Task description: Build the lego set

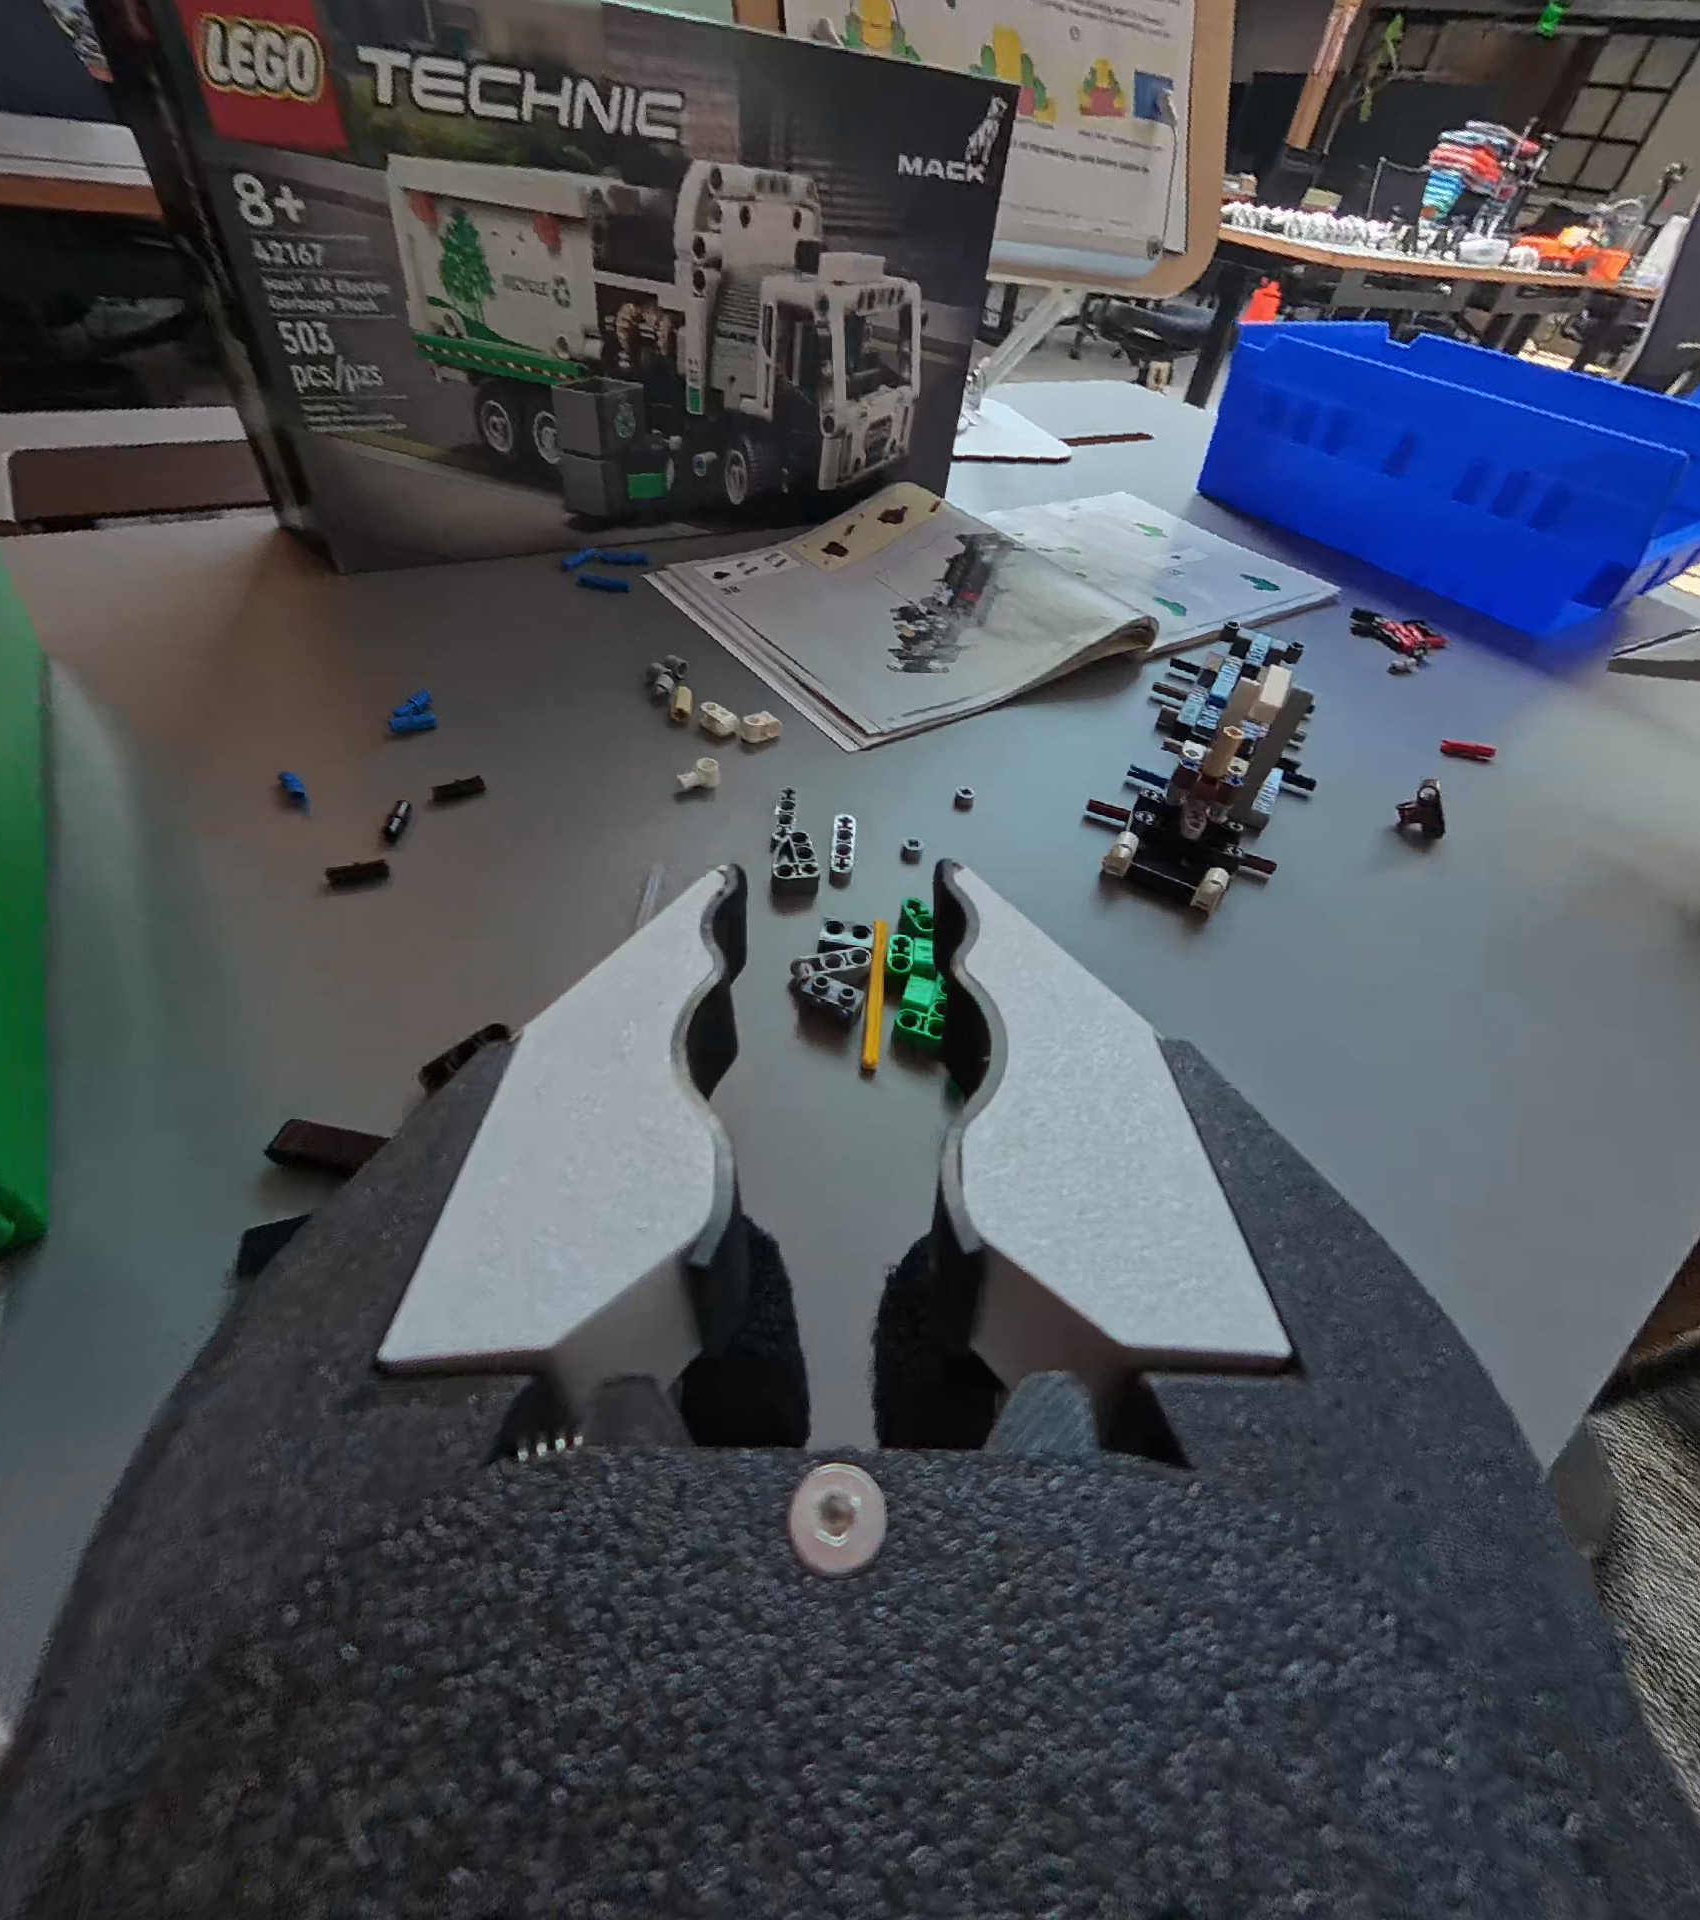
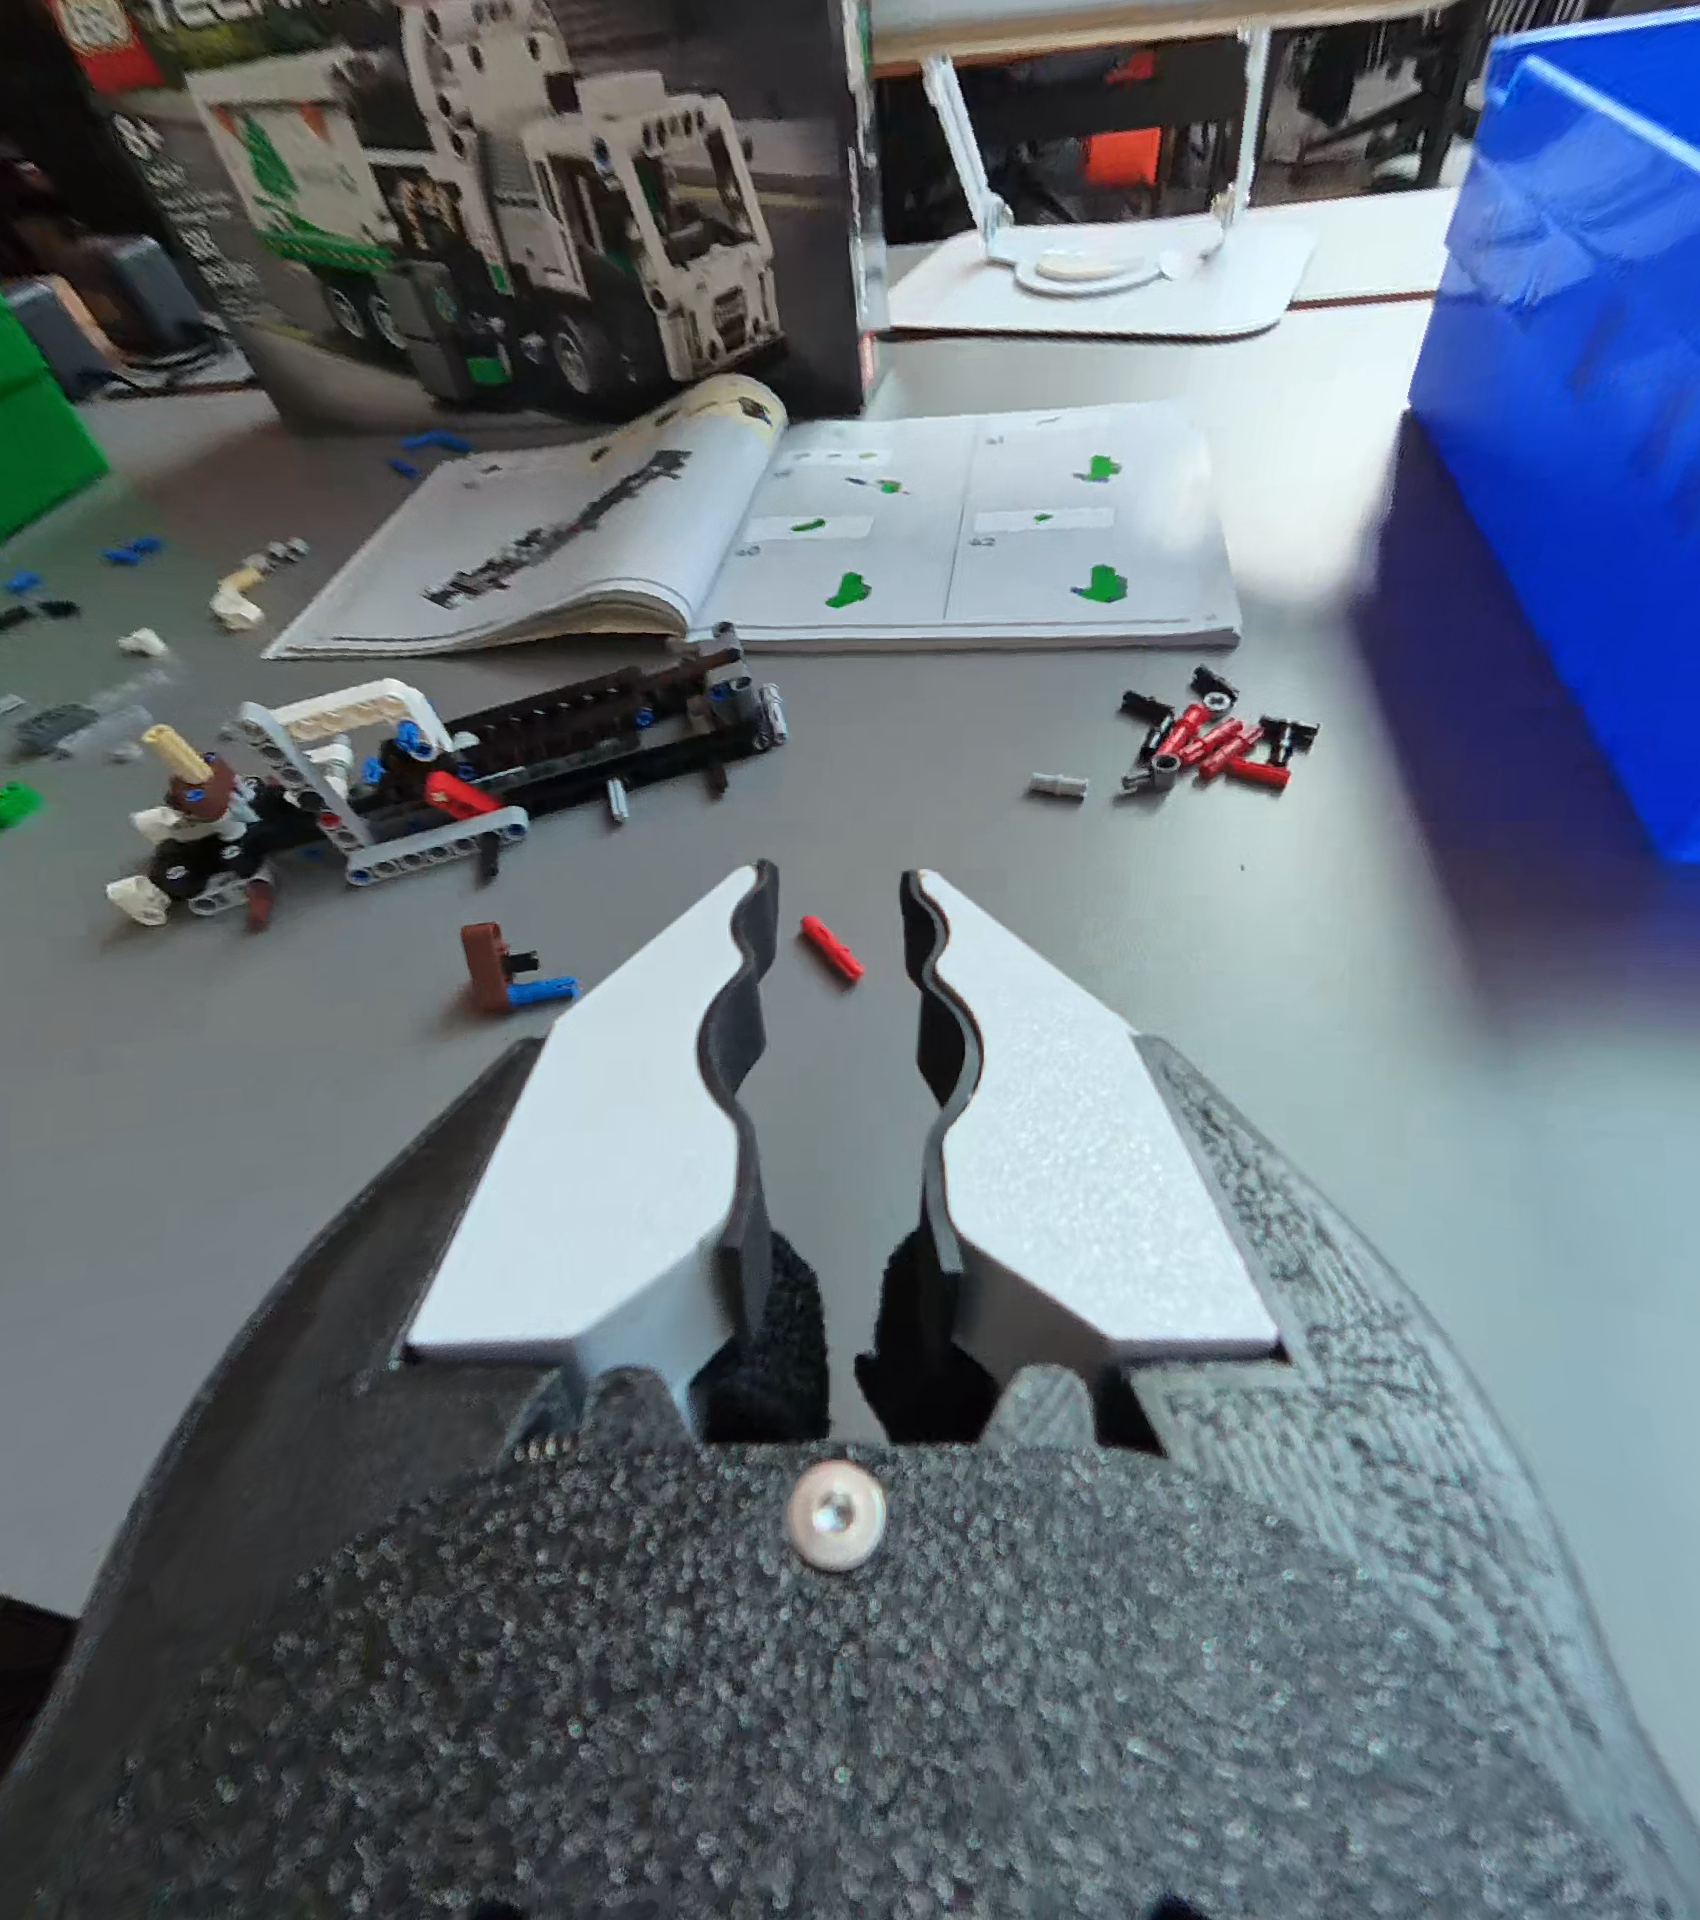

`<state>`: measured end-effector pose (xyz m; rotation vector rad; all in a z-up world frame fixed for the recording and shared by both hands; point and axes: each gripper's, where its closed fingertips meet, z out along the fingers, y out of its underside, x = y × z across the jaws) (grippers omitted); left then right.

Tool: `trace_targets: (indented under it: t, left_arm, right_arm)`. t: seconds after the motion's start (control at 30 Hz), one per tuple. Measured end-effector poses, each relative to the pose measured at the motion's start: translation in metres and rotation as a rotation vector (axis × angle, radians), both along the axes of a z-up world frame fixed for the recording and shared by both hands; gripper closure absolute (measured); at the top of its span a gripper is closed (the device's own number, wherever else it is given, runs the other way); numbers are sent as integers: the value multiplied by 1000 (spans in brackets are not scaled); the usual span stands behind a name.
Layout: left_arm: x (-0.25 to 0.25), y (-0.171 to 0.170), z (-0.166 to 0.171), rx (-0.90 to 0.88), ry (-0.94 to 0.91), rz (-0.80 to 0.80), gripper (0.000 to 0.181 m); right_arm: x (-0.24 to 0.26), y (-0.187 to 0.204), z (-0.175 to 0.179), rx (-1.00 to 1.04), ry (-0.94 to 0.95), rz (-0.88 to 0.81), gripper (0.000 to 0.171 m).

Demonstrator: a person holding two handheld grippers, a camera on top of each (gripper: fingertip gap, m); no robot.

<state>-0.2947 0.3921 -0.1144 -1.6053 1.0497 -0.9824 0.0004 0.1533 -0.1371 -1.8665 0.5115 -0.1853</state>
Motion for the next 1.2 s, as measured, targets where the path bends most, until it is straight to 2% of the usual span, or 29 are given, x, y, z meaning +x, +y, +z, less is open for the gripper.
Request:
trace_targets:
  t: [0.07, 0.13, 0.27, 0.53, 0.77, 1.03, 1.13, 1.2]
  left_arm:
    - [0, 1, 0, -5, -4, 2, 146]
    - [2, 1, -1, 27, 11, 14, 146]
    - [1, 0, 1, 79, 21, 41, 147]
    - [3, -3, -7, -39, 37, -26, 146]
    - [-3, -8, 0, 69, 23, 9, 146]
    - [-9, -10, 6, 64, -25, 3, 146]
    - [-10, -7, 7, 64, -26, 16, 146]
    - [-13, -2, 11, 120, -34, 60, 145]
  right_arm:
    - [-1, 1, 2, 47, 61, -16, 142]
    - [-1, -4, 11, 124, 42, -19, 145]
    - [0, -7, 10, 125, 55, -4, 146]
    - [6, -6, 1, 92, 138, -23, 146]
    - [4, -5, 1, 77, 101, -43, 149]
    - [5, -1, -6, 53, 170, -29, 148]
    - [2, 2, -8, 24, 169, -4, 148]
    - [-5, 9, -2, 42, 188, 118, 145]
